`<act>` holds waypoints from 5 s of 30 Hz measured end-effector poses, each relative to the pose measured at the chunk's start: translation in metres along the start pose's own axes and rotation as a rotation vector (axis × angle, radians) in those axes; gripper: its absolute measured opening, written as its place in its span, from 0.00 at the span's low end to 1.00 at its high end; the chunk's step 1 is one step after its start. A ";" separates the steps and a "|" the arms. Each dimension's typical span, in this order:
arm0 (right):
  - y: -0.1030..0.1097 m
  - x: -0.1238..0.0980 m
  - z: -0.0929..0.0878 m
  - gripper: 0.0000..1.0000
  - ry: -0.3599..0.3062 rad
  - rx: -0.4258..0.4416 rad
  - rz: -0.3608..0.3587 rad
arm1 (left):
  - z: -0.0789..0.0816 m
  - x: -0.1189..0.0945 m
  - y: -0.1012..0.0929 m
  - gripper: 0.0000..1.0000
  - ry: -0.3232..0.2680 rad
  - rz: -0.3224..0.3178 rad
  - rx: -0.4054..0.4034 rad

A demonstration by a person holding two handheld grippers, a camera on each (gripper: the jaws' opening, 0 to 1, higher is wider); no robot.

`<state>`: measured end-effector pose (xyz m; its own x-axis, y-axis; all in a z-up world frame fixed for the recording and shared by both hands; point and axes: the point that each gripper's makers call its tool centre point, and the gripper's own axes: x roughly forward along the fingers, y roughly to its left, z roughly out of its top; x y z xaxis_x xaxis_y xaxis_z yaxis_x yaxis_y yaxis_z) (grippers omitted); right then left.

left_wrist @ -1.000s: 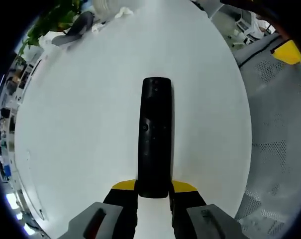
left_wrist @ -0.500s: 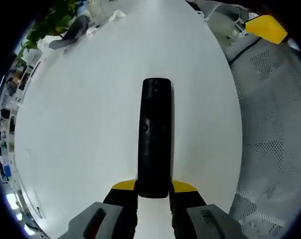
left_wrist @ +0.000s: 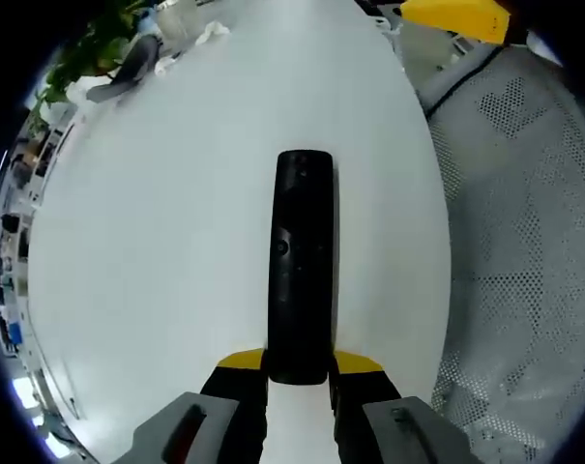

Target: Press the specified remote control buttons in sequence, fully releasing each button before pressing the next.

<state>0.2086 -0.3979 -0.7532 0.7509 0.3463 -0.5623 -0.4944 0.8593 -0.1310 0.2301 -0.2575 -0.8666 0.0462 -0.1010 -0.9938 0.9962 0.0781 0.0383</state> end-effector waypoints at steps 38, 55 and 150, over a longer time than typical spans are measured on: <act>0.018 0.004 -0.014 0.00 0.103 0.021 0.083 | -0.003 -0.004 -0.061 0.23 -0.058 0.009 -0.097; 0.020 0.007 -0.023 0.00 0.158 0.052 0.107 | -0.001 -0.005 -0.079 0.23 -0.121 0.016 -0.146; 0.048 0.050 -0.078 0.00 0.601 0.841 0.450 | 0.004 -0.008 -0.081 0.25 -0.598 0.093 -0.289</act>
<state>0.1883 -0.3684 -0.8519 0.1341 0.6466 -0.7509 -0.0445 0.7609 0.6473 0.1496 -0.2672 -0.8615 0.2469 -0.6071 -0.7553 0.9302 0.3670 0.0091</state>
